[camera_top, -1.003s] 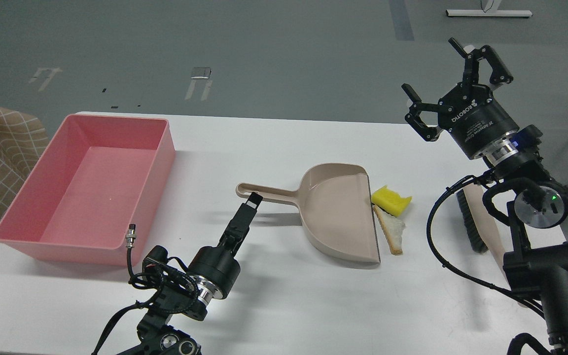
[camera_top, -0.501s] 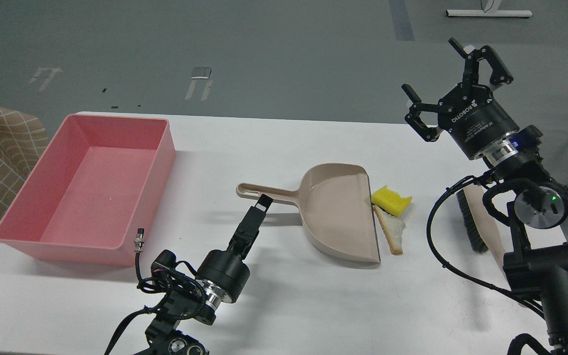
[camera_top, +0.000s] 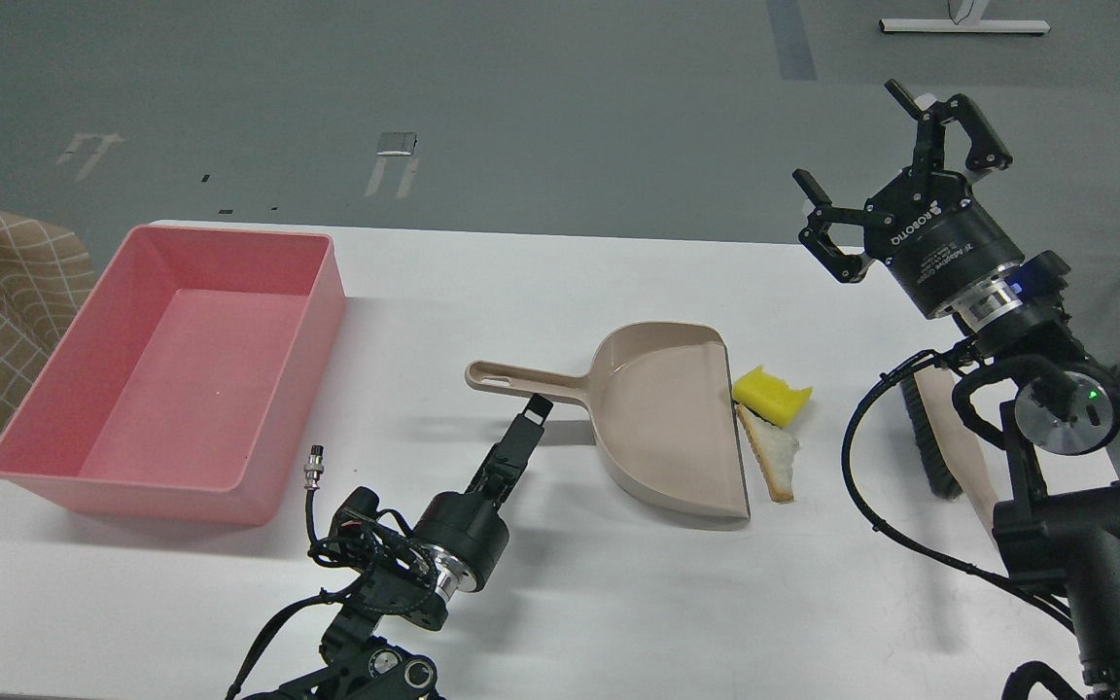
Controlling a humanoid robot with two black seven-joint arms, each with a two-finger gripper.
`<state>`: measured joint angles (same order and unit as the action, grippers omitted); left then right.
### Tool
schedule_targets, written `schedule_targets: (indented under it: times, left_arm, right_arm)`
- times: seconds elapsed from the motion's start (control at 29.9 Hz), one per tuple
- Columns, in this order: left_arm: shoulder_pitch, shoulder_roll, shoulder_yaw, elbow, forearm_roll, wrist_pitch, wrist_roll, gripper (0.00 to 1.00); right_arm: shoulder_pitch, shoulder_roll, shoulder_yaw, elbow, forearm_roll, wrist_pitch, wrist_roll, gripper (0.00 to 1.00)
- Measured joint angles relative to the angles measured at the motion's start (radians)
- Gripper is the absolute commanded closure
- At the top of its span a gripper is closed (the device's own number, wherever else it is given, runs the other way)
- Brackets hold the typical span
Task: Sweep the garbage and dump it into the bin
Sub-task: 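Grasp the dustpan handle with the left gripper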
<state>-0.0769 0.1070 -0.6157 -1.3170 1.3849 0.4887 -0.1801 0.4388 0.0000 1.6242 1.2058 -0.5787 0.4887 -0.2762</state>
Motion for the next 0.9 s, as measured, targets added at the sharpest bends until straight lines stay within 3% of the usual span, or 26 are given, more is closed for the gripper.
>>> schedule_targets:
  times: [0.9]
  left_arm:
    - [-0.133,-0.031,-0.001,0.125,-0.066,0.0,-0.001,0.01]
  right_arm:
    - [-0.019,0.0,0.002,0.005,0.0,0.0,0.001,0.0]
